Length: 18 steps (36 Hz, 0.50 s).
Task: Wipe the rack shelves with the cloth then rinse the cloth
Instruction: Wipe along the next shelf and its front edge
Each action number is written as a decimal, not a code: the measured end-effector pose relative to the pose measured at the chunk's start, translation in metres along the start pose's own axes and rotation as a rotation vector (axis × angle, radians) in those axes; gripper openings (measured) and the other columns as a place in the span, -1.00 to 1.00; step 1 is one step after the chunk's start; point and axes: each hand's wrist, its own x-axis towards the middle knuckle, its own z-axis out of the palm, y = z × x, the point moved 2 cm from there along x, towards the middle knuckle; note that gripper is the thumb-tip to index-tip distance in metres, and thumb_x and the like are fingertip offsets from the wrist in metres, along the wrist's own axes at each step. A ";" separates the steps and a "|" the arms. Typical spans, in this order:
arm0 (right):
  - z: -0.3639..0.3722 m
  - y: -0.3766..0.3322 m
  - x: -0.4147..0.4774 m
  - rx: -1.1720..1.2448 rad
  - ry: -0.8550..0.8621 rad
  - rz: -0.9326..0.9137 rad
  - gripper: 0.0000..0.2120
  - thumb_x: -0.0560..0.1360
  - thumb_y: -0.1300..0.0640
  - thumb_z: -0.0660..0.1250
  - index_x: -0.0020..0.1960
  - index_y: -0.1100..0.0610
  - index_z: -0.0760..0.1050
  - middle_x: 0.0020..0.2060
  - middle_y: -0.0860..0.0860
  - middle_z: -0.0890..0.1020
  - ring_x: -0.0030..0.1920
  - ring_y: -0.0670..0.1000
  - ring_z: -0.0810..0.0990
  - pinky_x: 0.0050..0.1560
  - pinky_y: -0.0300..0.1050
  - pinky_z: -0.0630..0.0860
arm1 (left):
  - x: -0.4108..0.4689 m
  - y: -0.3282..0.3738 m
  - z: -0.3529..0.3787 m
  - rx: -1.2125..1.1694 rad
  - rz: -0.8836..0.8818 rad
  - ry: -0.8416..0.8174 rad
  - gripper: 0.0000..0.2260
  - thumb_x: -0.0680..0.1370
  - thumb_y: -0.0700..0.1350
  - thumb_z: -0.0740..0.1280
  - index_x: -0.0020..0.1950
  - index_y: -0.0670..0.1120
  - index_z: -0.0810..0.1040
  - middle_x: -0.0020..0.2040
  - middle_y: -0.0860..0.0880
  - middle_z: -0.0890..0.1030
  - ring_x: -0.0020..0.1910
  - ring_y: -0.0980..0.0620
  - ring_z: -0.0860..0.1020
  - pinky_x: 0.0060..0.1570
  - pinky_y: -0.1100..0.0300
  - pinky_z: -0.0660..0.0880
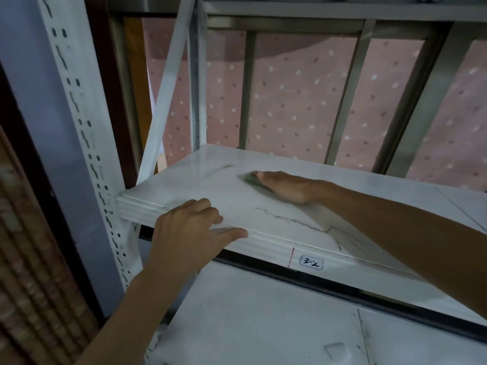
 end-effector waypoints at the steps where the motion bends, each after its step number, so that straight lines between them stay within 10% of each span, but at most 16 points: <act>1: -0.003 0.006 0.006 -0.041 0.001 0.011 -0.40 0.63 -0.31 -0.25 0.60 -0.13 0.08 0.58 -0.10 0.13 0.58 -0.02 0.08 0.55 0.01 -0.01 | 0.000 0.001 0.001 0.013 -0.004 0.006 -0.47 0.37 0.41 0.43 -0.35 -0.07 0.68 -0.36 0.05 0.62 -0.39 0.04 0.59 -0.48 0.22 0.46; 18: -0.020 -0.019 0.123 -0.142 0.129 0.276 -0.43 0.69 -0.17 -0.22 0.63 0.05 -0.06 0.59 0.15 0.08 0.56 0.20 0.10 0.51 0.08 0.01 | -0.007 -0.002 0.009 0.011 -0.055 0.036 -0.47 0.39 0.43 0.43 -0.35 -0.05 0.69 -0.35 0.05 0.64 -0.38 0.07 0.59 -0.51 0.12 0.51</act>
